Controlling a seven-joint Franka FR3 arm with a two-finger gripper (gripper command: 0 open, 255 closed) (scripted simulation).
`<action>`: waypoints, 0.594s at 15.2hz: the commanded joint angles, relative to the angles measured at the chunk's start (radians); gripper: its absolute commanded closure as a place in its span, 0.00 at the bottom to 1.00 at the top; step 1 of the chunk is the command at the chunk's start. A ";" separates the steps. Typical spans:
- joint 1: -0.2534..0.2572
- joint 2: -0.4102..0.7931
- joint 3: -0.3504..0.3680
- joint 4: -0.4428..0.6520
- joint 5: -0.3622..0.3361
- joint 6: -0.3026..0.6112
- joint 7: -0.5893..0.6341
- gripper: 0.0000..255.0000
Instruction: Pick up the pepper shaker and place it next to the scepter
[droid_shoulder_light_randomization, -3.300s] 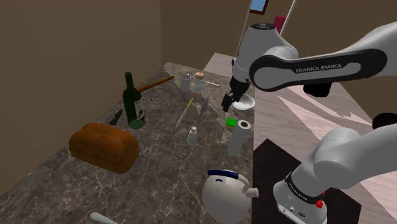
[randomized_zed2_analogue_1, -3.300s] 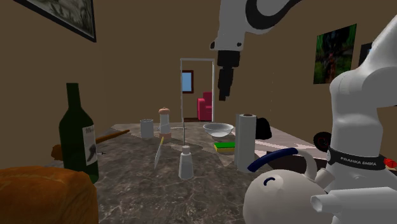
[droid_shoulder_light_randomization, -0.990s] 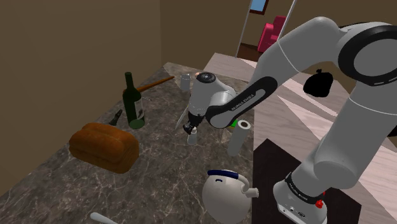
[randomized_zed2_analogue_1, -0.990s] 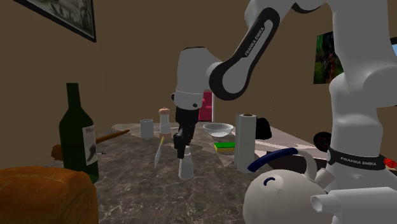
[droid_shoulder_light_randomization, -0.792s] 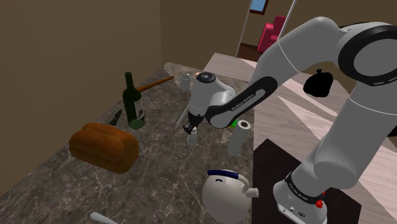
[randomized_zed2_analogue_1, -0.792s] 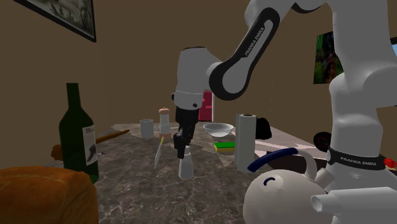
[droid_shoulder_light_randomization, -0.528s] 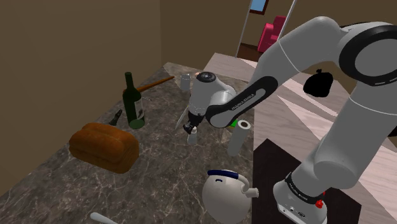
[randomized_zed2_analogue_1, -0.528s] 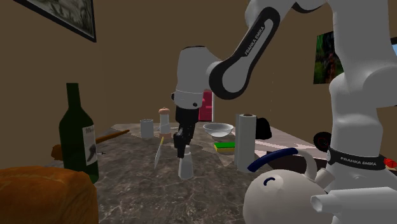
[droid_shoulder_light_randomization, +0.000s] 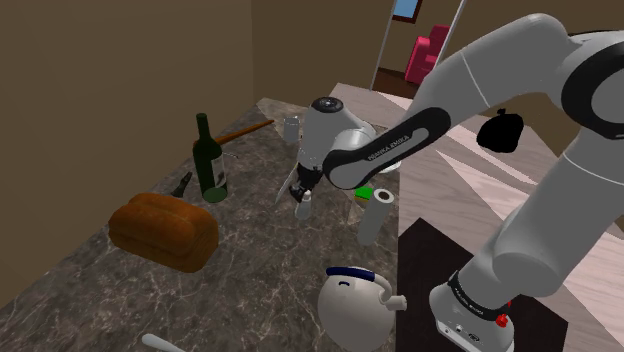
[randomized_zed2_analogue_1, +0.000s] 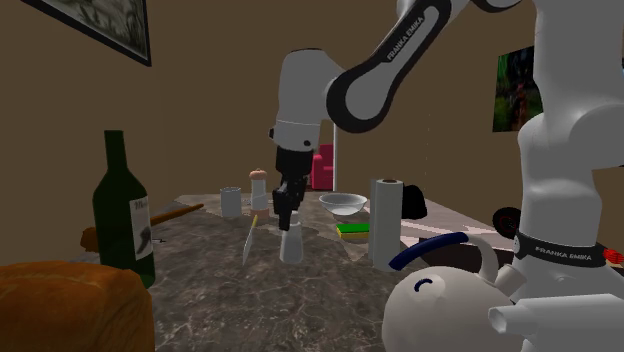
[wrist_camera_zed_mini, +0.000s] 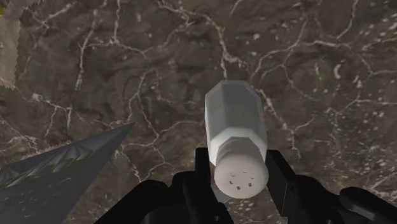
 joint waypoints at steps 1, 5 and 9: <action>0.000 -0.020 0.004 0.008 0.018 -0.027 -0.014 1.00; 0.000 -0.060 0.007 0.023 0.051 -0.077 -0.042 1.00; 0.001 -0.097 0.008 0.041 0.079 -0.129 -0.066 1.00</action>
